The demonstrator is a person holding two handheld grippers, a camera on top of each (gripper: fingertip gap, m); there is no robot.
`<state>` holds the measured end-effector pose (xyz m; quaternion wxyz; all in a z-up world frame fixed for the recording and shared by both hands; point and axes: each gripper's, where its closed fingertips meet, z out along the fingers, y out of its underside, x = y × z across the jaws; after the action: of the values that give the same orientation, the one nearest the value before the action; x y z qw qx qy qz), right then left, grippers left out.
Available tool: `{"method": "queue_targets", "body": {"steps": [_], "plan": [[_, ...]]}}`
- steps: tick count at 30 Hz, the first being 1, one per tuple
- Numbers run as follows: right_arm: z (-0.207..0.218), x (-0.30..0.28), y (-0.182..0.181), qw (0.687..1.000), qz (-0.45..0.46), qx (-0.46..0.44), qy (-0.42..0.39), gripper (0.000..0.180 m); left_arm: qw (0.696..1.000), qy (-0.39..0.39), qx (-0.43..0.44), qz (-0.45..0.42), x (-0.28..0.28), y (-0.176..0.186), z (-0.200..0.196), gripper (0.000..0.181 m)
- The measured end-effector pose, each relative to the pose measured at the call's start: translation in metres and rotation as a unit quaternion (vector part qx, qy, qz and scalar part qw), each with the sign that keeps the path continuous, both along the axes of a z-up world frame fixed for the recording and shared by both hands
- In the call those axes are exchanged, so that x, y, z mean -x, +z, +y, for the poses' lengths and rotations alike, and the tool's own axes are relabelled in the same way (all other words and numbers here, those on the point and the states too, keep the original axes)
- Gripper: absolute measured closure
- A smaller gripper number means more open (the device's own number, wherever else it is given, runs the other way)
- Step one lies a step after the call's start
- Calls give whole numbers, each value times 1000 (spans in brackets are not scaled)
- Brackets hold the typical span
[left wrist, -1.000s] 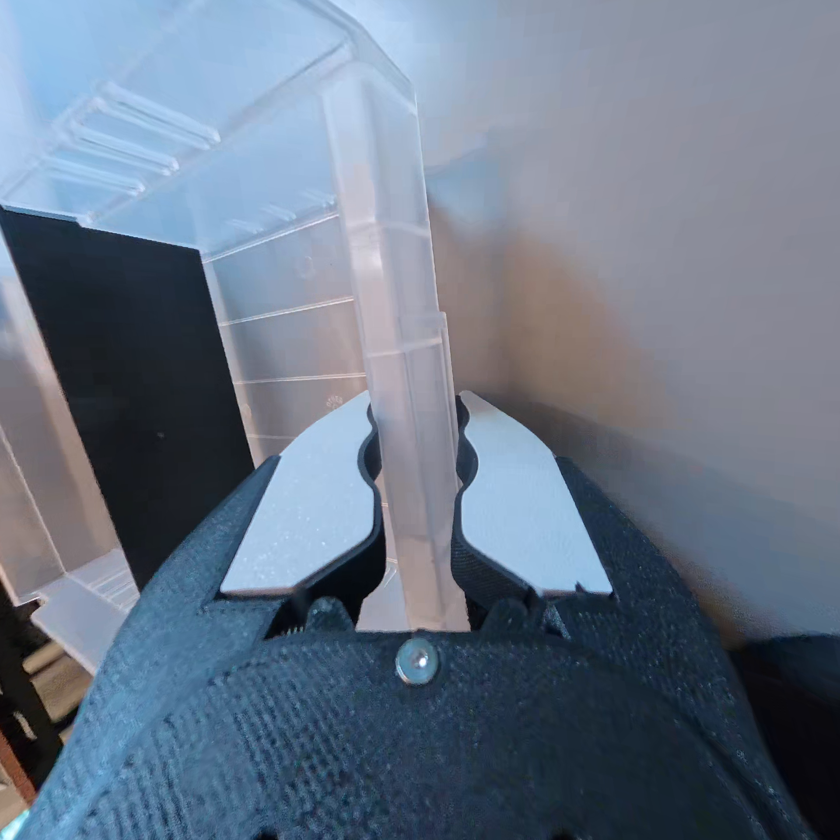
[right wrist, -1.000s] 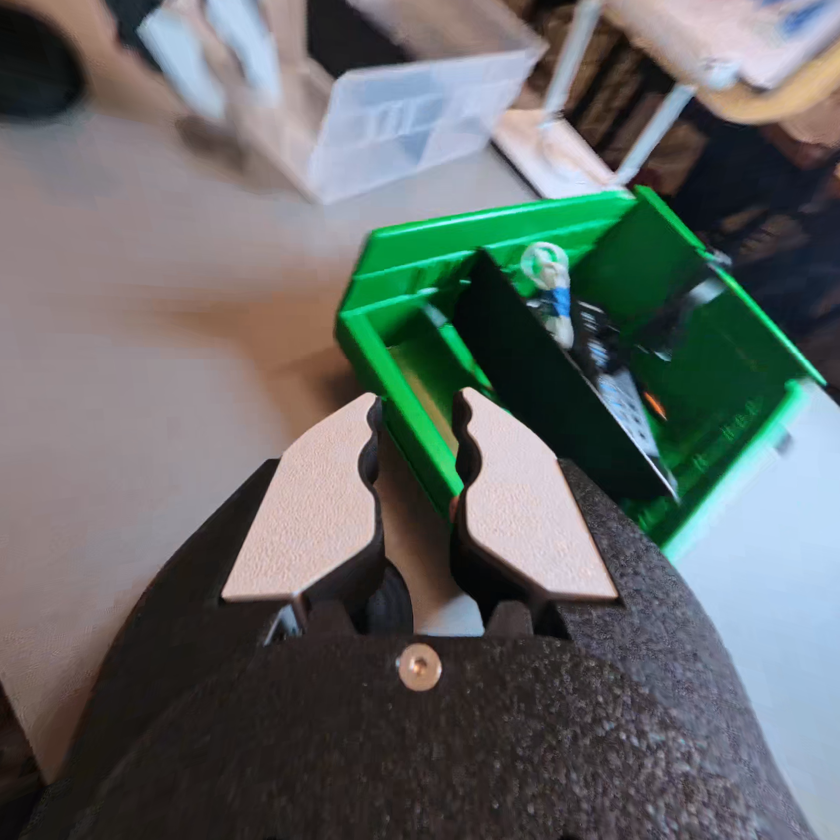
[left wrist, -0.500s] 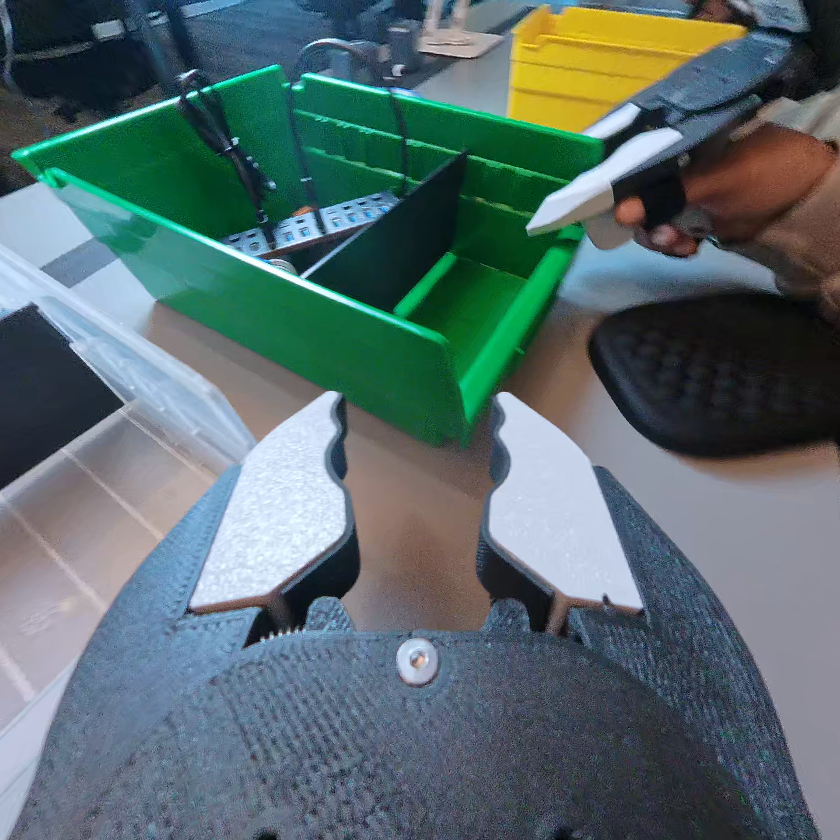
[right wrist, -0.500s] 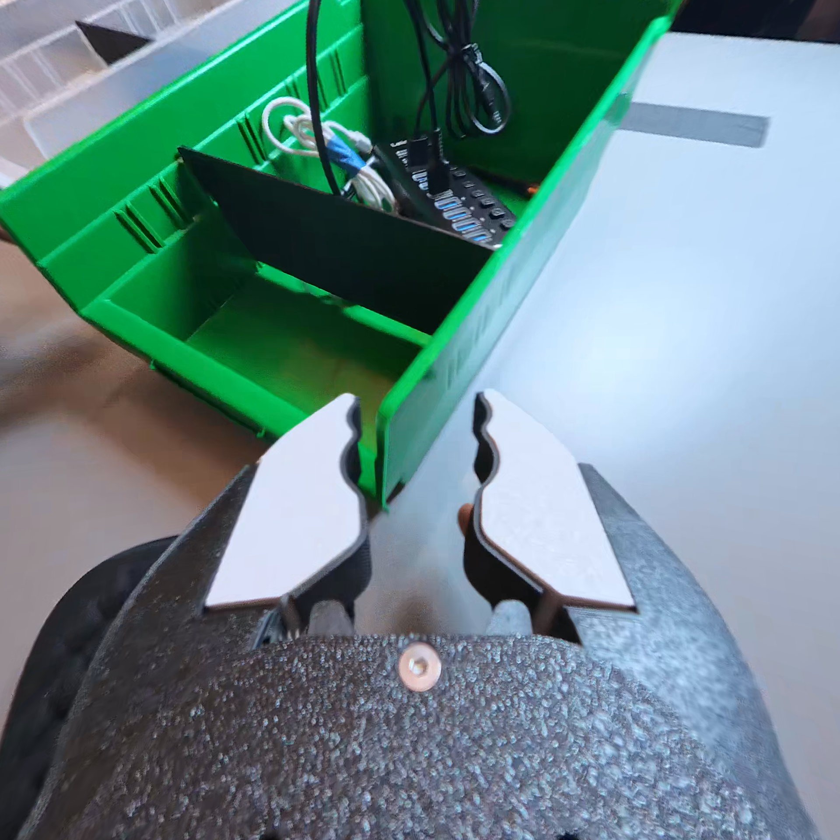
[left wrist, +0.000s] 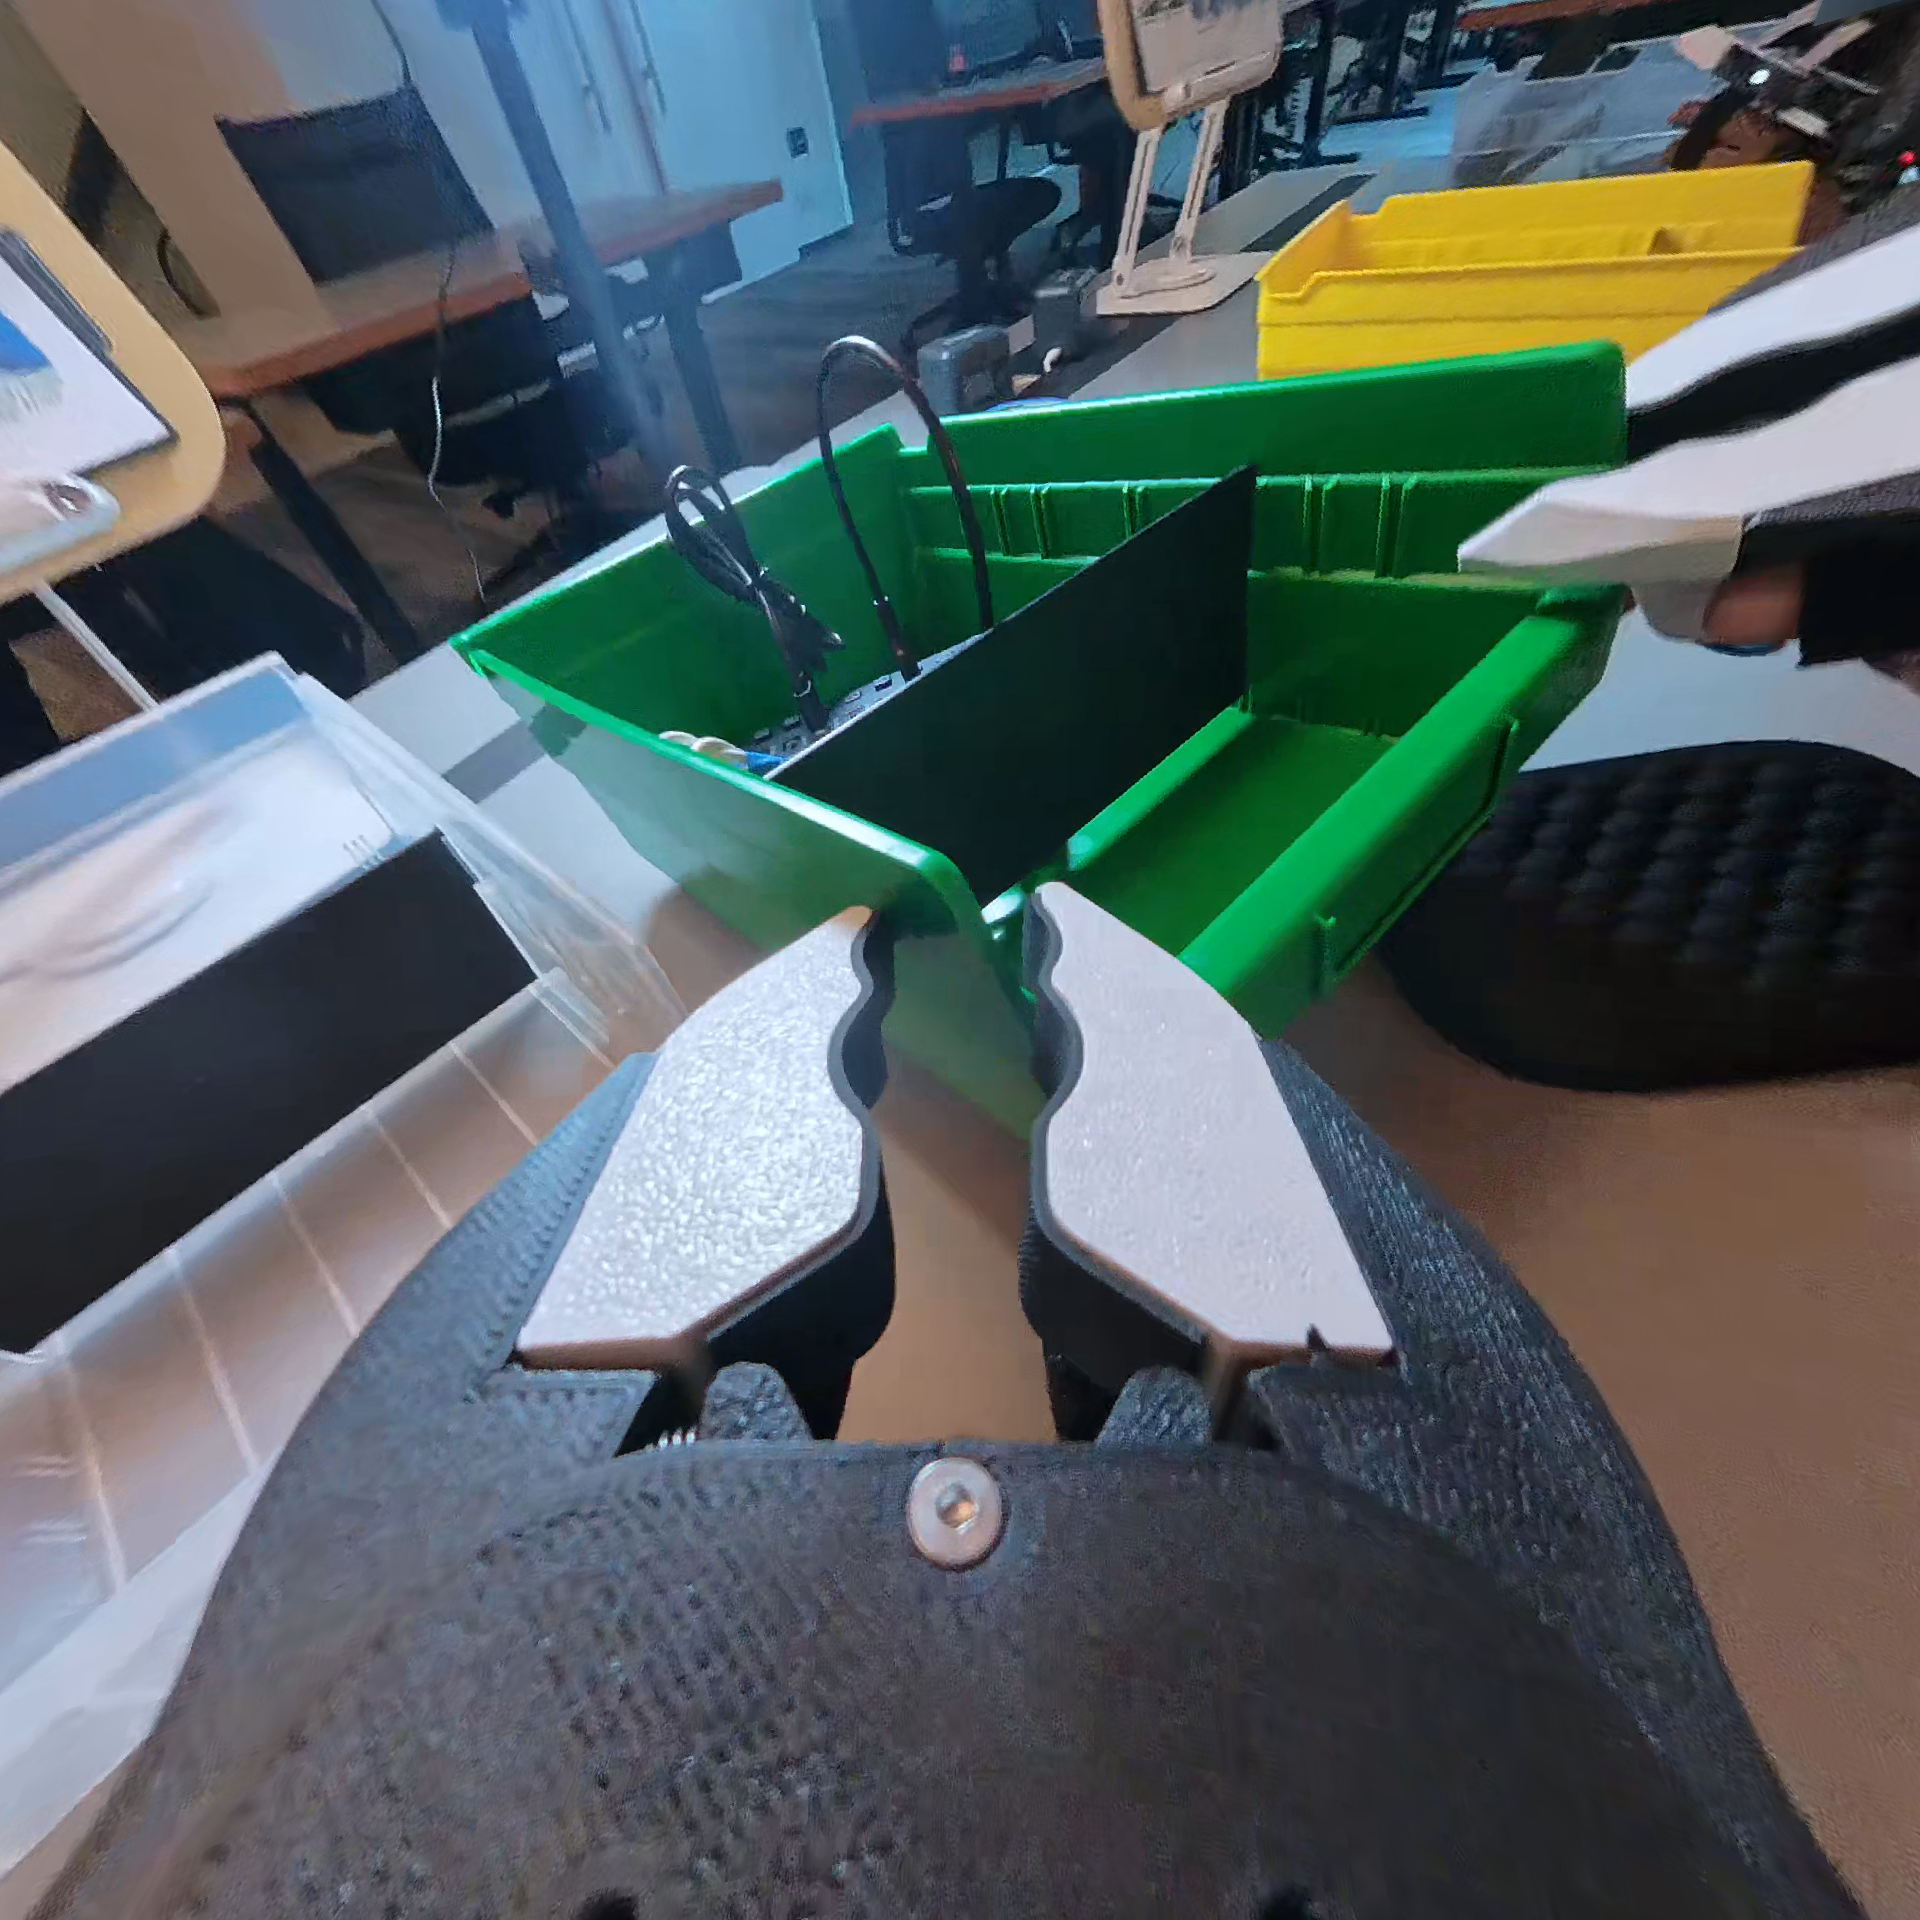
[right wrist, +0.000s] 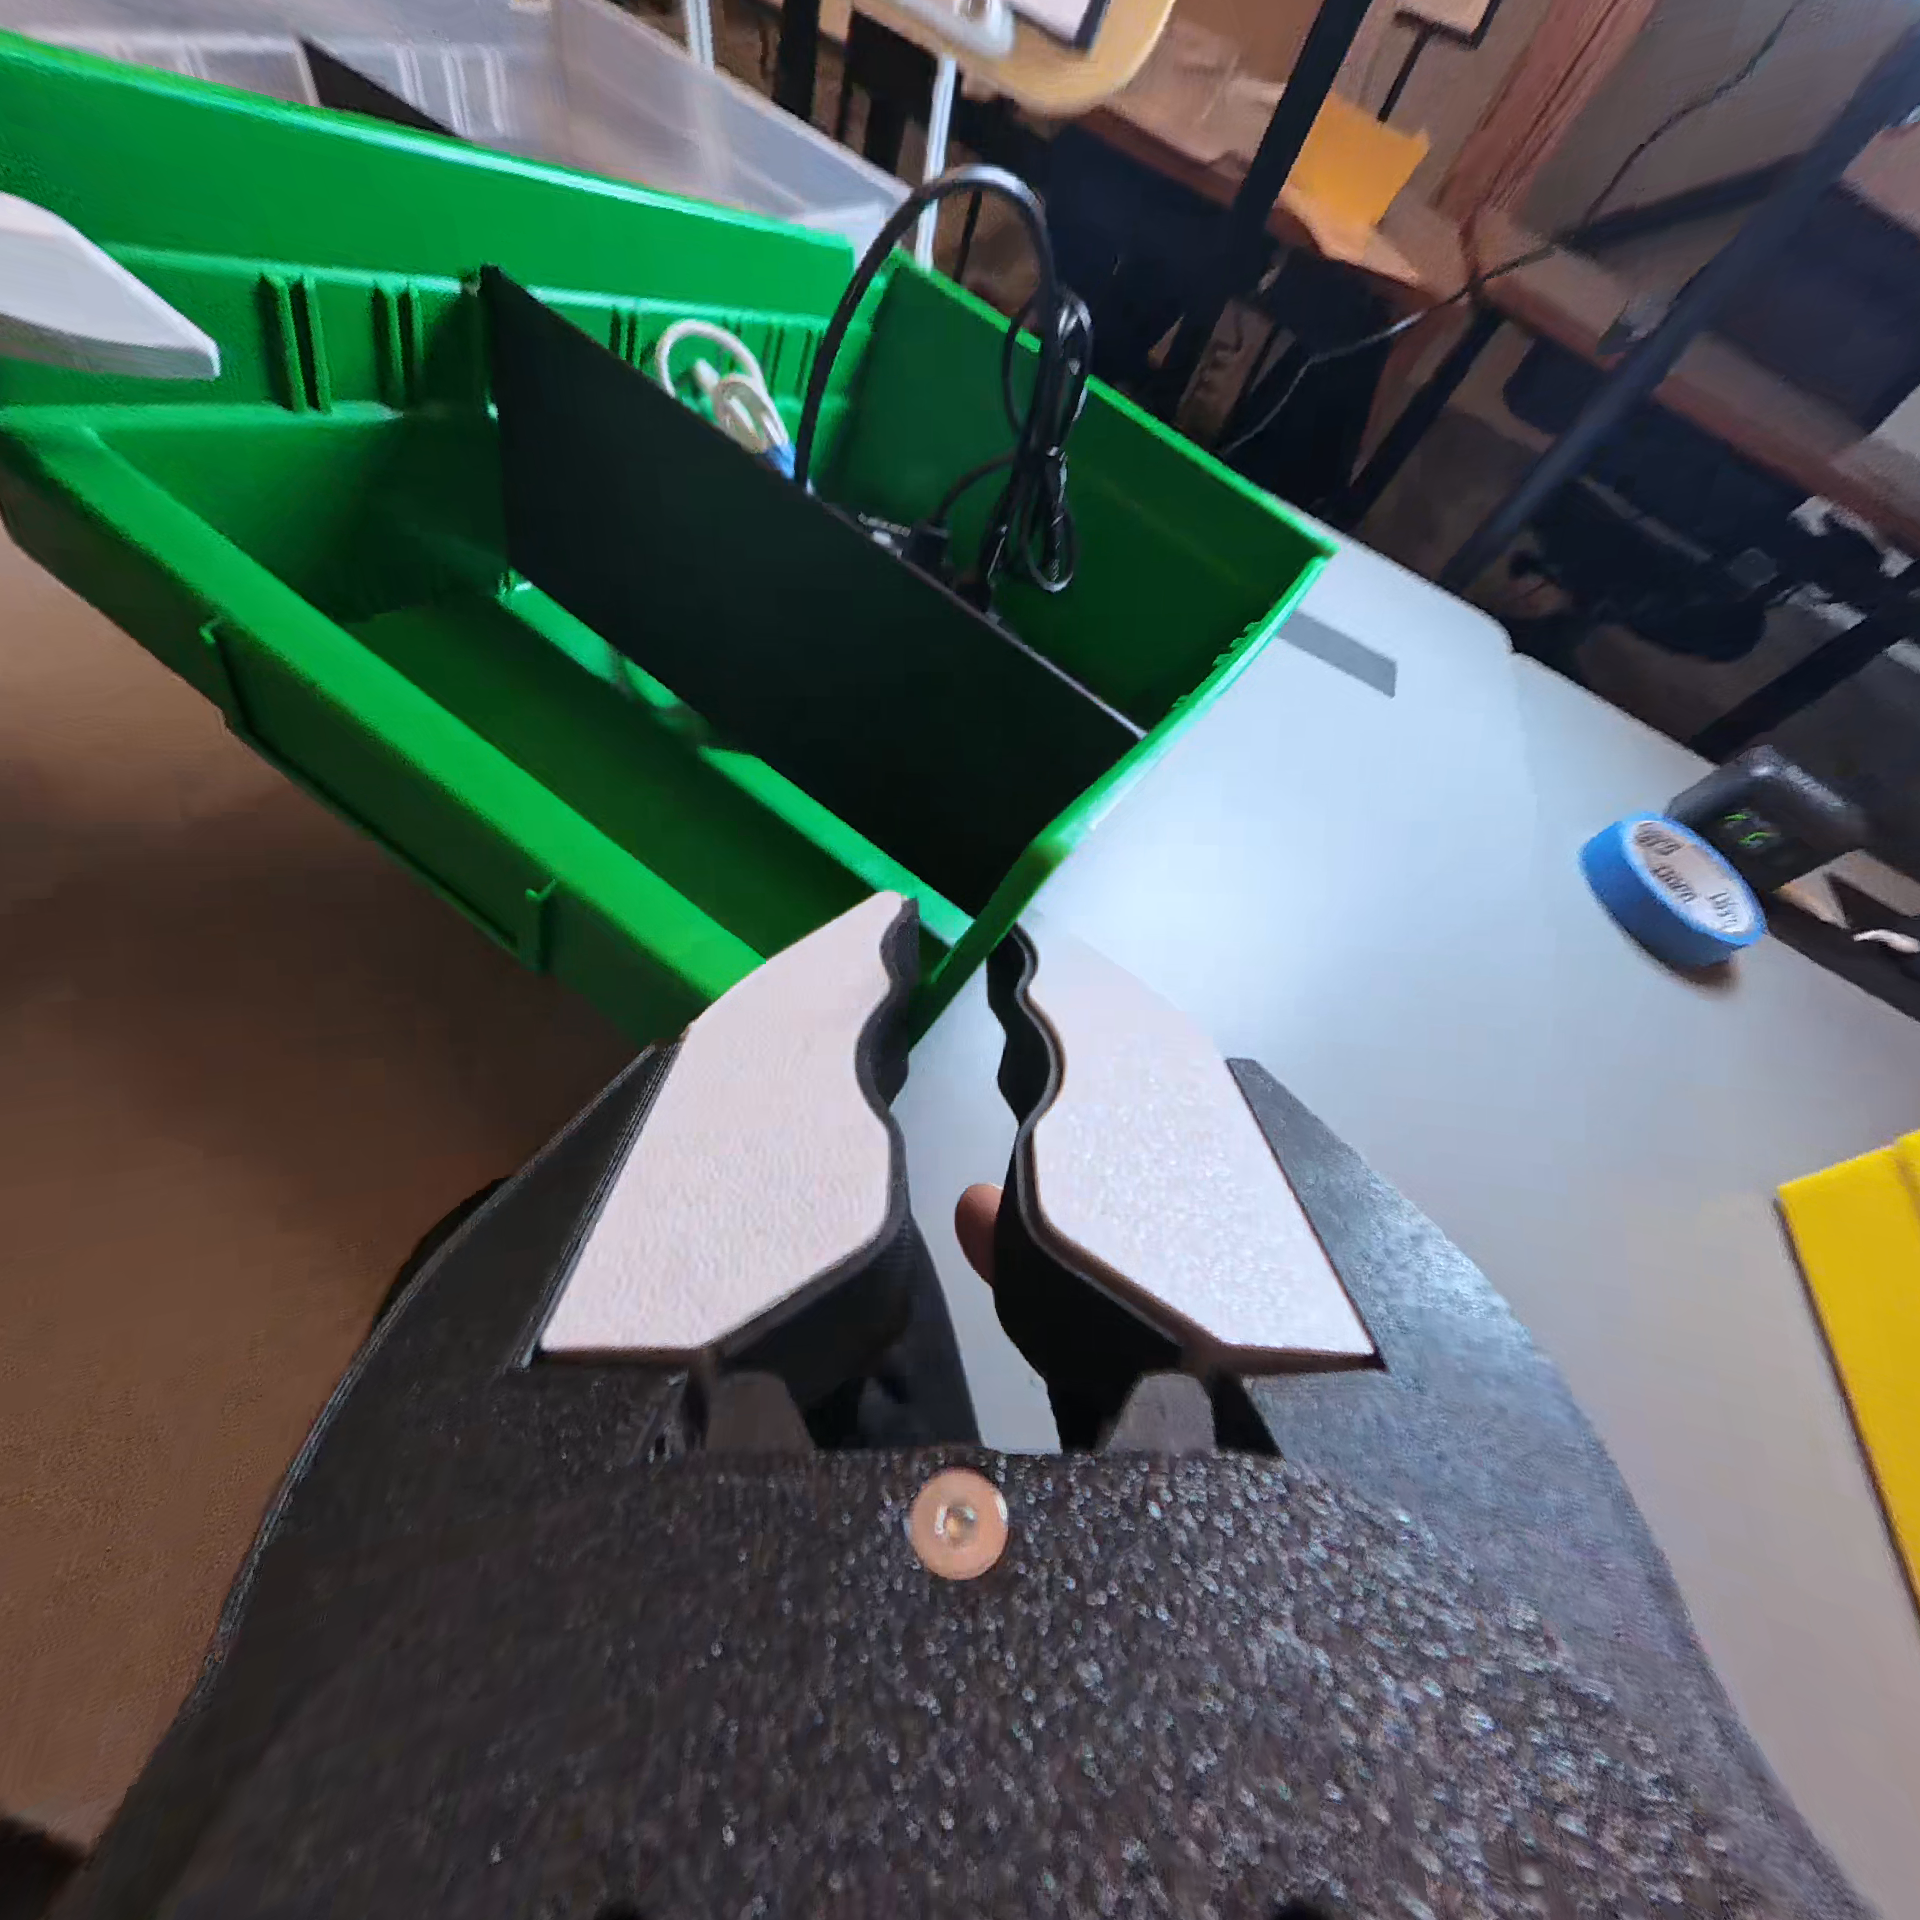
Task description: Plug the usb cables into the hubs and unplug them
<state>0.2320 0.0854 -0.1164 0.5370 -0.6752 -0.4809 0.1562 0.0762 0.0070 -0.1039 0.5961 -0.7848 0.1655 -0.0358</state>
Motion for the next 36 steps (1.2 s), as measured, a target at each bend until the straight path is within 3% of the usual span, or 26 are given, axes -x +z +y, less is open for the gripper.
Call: {"method": "queue_targets", "body": {"steps": [5, 9, 18, 22, 26, 30, 33, 36], "plan": [[-54, -3, 65, 995, 31, -89, 13, 168, 998, -4, -57, 18, 1, 42, -51, 159], [-97, 32, 108, 986, 82, -116, 85, 165, 993, 32, -96, 53, 35, 78, -102, 159], [-175, 193, 127, 951, 158, -104, 246, 166, 961, 190, -82, 182, 156, 118, -231, 160], [-202, 269, 104, 933, 171, -60, 309, 166, 946, 256, -57, 191, 211, 102, -272, 160], [-212, 336, 41, 928, 129, 13, 348, 165, 934, 302, -6, 192, 258, 58, -288, 163], [-202, 374, -4, 931, 87, 43, 353, 164, 927, 338, 29, 158, 296, 3, -278, 162], [-179, 393, -32, 943, -17, 39, 331, 160, 916, 383, 38, 112, 327, -27, -255, 163], [-164, 384, -32, 943, -56, 46, 326, 137, 905, 408, 56, 106, 348, -45, -236, 152]]}}
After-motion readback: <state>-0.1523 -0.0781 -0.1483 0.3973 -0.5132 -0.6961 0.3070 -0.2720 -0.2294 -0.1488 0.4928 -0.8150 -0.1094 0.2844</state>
